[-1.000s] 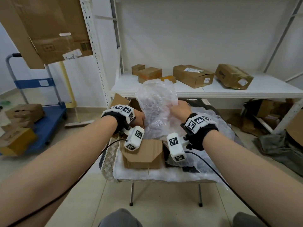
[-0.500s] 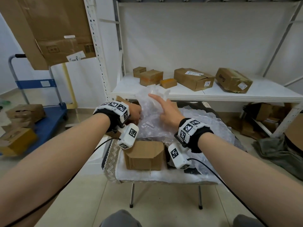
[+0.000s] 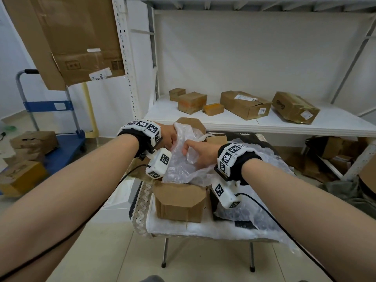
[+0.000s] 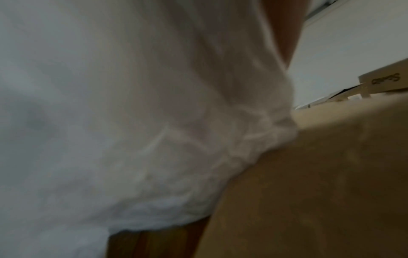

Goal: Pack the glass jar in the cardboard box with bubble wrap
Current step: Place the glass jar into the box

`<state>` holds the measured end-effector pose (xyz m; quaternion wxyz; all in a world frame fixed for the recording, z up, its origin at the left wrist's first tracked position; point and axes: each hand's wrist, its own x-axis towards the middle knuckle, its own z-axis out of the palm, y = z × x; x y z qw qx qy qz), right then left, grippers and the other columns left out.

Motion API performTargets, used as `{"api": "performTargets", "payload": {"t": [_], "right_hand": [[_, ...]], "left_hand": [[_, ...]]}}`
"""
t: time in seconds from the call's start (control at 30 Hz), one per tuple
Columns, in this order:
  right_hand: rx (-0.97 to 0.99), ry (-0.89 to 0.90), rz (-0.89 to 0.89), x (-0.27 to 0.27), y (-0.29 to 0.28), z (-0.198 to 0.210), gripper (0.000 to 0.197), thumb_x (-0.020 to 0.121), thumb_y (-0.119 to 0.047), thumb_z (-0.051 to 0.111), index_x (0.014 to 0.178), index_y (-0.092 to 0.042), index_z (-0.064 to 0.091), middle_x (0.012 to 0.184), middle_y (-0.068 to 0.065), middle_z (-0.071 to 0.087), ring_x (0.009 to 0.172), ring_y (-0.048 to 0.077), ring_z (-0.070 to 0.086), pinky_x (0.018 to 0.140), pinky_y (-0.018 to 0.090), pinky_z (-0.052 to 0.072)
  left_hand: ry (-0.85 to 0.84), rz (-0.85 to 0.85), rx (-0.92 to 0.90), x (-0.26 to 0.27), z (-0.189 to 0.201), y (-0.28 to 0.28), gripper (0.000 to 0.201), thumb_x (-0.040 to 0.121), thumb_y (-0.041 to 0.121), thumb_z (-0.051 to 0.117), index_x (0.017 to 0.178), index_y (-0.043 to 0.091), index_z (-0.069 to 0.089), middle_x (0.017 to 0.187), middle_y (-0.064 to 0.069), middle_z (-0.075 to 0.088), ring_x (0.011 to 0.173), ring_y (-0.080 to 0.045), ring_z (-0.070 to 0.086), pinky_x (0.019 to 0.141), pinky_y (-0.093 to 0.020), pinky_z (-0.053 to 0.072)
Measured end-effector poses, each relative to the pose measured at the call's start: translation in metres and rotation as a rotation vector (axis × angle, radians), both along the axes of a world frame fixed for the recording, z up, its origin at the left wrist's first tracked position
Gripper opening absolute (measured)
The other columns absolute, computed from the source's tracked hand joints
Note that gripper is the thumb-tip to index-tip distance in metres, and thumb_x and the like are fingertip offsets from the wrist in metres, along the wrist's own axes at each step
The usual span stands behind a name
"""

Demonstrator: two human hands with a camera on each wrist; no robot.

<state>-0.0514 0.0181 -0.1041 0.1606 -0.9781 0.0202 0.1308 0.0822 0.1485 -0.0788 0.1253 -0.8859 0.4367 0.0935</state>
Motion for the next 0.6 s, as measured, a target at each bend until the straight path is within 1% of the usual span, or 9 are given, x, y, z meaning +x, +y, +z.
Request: {"api": "performTargets", "payload": {"t": [0.07,0.17,0.23,0.3,0.37,0.43,0.47,0.53,0.6], "right_hand": [[0.006,0.015,-0.009,0.002,-0.002,0.002,0.052,0.083,-0.005,0.072,0.121,-0.025,0.043,0.095,0.004,0.054,0.072,0.018,0.051,0.052,0.023,0.041],[-0.048,0.015,0.003,0.007,-0.001,0.005,0.058,0.081,-0.011,0.077,0.125,-0.025,0.04,0.087,-0.002,0.051,0.07,0.014,0.048,0.056,0.026,0.041],[-0.087,0.002,0.011,0.013,0.001,0.003,0.059,0.078,-0.015,0.079,0.119,-0.026,0.038,0.092,0.0,0.053,0.078,0.02,0.052,0.067,0.032,0.046],[-0.104,-0.018,-0.004,0.019,0.003,0.0,0.057,0.077,-0.015,0.079,0.11,-0.03,0.035,0.099,0.004,0.058,0.084,0.025,0.056,0.075,0.04,0.051],[-0.098,-0.038,-0.008,0.022,0.005,-0.002,0.057,0.078,-0.016,0.078,0.111,-0.03,0.034,0.098,0.006,0.059,0.085,0.028,0.058,0.072,0.04,0.053],[-0.179,-0.073,-0.007,0.02,0.007,-0.002,0.056,0.083,-0.022,0.076,0.12,-0.026,0.034,0.096,0.004,0.057,0.084,0.025,0.055,0.06,0.031,0.045],[-0.238,-0.085,-0.004,0.018,0.008,-0.003,0.056,0.085,-0.026,0.074,0.125,-0.023,0.035,0.099,0.004,0.058,0.086,0.024,0.055,0.06,0.03,0.043],[-0.298,-0.068,0.0,0.019,0.006,-0.011,0.053,0.086,-0.027,0.07,0.129,-0.017,0.04,0.115,0.01,0.062,0.098,0.028,0.059,0.078,0.036,0.05],[-0.306,-0.016,-0.012,0.019,0.005,-0.017,0.045,0.09,-0.024,0.065,0.13,-0.014,0.047,0.124,0.013,0.06,0.109,0.03,0.06,0.095,0.042,0.051]], "left_hand": [[0.017,-0.023,-0.001,0.006,0.0,-0.005,0.032,0.087,0.019,0.067,0.117,0.012,0.068,0.133,-0.002,0.05,0.119,-0.022,0.051,0.102,-0.034,0.042],[0.053,-0.014,0.03,0.013,0.0,-0.008,0.036,0.089,0.017,0.065,0.124,0.013,0.063,0.136,-0.003,0.049,0.119,-0.023,0.051,0.101,-0.031,0.042],[0.095,-0.017,0.029,0.017,0.002,-0.007,0.035,0.091,0.015,0.062,0.126,0.012,0.061,0.135,-0.003,0.049,0.118,-0.022,0.051,0.097,-0.029,0.043],[0.151,-0.006,0.012,0.019,0.006,-0.004,0.032,0.092,0.015,0.059,0.124,0.016,0.059,0.132,-0.002,0.05,0.117,-0.024,0.053,0.101,-0.036,0.046],[0.295,0.05,-0.068,0.023,0.008,0.001,0.027,0.094,0.012,0.056,0.117,0.026,0.056,0.122,-0.002,0.056,0.111,-0.024,0.056,0.1,-0.043,0.049],[0.448,0.102,-0.168,0.023,0.008,0.007,0.025,0.096,0.004,0.052,0.11,0.025,0.054,0.105,0.0,0.056,0.099,-0.02,0.055,0.092,-0.04,0.05],[0.489,0.116,-0.21,0.023,0.008,0.01,0.021,0.098,0.003,0.049,0.103,0.023,0.054,0.1,-0.001,0.054,0.092,-0.018,0.052,0.084,-0.037,0.048],[0.534,0.153,-0.287,0.02,0.011,0.015,0.017,0.101,0.005,0.045,0.091,0.018,0.051,0.091,-0.004,0.052,0.079,-0.015,0.049,0.069,-0.028,0.044],[0.582,0.192,-0.354,0.017,0.016,0.018,0.015,0.103,0.007,0.042,0.092,0.014,0.049,0.08,-0.002,0.052,0.064,-0.011,0.047,0.058,-0.022,0.04]]}}
